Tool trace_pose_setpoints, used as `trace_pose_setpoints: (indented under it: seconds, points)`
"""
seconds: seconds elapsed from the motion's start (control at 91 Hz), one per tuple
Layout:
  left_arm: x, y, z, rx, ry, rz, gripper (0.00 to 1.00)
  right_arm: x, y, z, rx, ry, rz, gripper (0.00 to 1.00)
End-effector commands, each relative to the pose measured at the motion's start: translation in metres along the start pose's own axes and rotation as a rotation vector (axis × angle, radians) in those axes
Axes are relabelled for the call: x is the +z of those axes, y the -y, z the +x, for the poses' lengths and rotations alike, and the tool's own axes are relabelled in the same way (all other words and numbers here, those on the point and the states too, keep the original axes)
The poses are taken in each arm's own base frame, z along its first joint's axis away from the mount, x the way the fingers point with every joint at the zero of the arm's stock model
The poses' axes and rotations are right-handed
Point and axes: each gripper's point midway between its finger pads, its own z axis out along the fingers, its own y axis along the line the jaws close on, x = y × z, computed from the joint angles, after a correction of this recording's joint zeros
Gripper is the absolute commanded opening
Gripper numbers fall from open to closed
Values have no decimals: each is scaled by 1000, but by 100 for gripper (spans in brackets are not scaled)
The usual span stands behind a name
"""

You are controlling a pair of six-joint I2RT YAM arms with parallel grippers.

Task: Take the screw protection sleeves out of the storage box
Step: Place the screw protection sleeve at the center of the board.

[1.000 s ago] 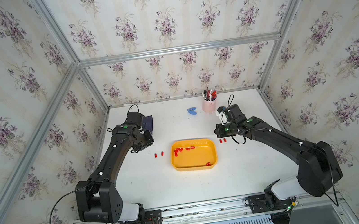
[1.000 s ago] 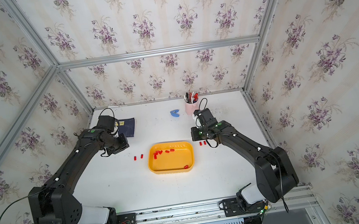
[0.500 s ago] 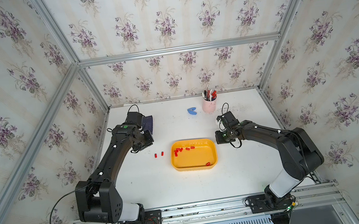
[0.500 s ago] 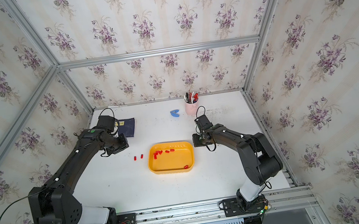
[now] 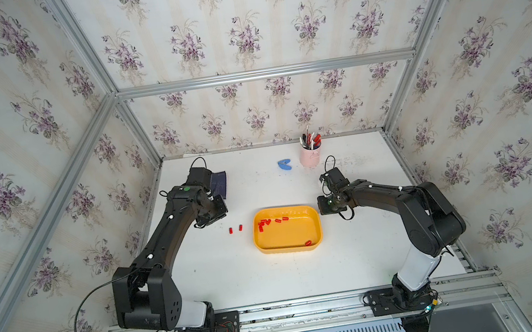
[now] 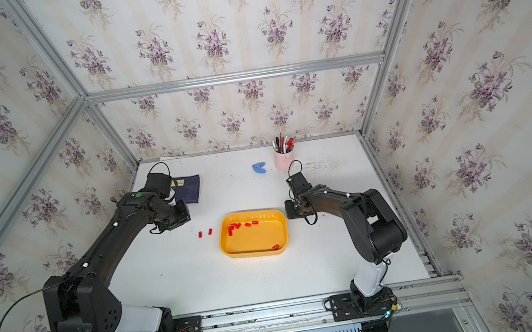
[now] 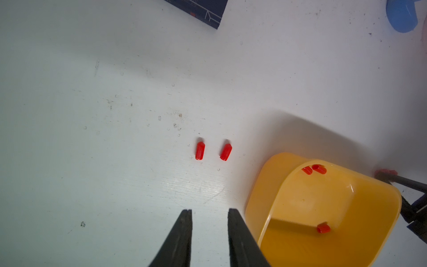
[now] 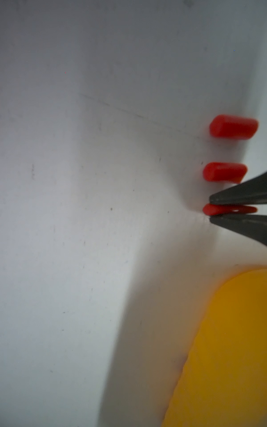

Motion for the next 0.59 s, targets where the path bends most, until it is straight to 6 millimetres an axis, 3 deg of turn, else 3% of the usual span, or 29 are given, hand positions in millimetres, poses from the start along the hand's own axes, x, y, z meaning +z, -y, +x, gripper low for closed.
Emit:
trace_pose_setpoints:
  seconds: [0.0,0.22,0.583]
  points:
    - [0,-3,0,9,2,-13,32,1,2,-4,4,14,14,16]
    - [0,-3,0,10,2,-13,32,-2,5,-1,10,13,29,20]
    - [0,-2,2,8,2,-5,32,-25,2,-17,4,67,35,25]
